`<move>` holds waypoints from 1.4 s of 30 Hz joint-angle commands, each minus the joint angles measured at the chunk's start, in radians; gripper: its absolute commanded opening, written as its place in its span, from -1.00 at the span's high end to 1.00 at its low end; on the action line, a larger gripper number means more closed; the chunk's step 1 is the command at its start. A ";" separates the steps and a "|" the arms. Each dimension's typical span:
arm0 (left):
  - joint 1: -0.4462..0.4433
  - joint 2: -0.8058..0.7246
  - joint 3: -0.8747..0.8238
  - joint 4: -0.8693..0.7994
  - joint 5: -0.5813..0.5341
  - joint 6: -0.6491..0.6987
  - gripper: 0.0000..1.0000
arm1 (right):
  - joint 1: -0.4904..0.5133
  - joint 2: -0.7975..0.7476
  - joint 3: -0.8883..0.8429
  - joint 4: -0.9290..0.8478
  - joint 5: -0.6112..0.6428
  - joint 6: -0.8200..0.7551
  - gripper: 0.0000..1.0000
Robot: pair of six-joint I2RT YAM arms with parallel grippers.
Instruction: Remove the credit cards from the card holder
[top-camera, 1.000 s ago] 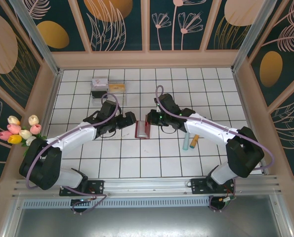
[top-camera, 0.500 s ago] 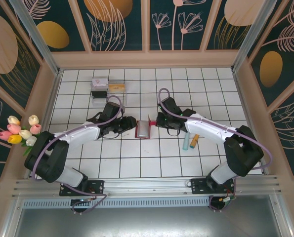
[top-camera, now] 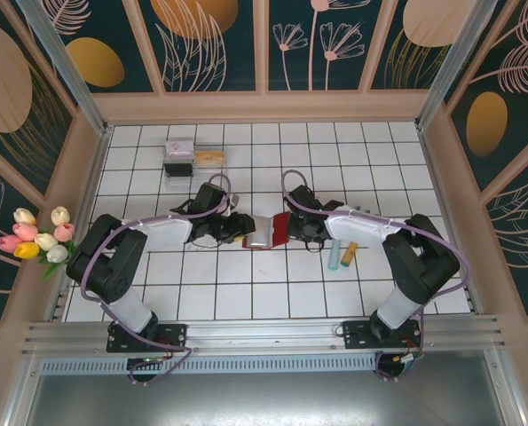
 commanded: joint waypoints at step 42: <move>-0.112 0.105 0.085 0.195 0.171 -0.049 0.13 | -0.110 -0.230 -0.083 0.109 -0.130 0.051 0.35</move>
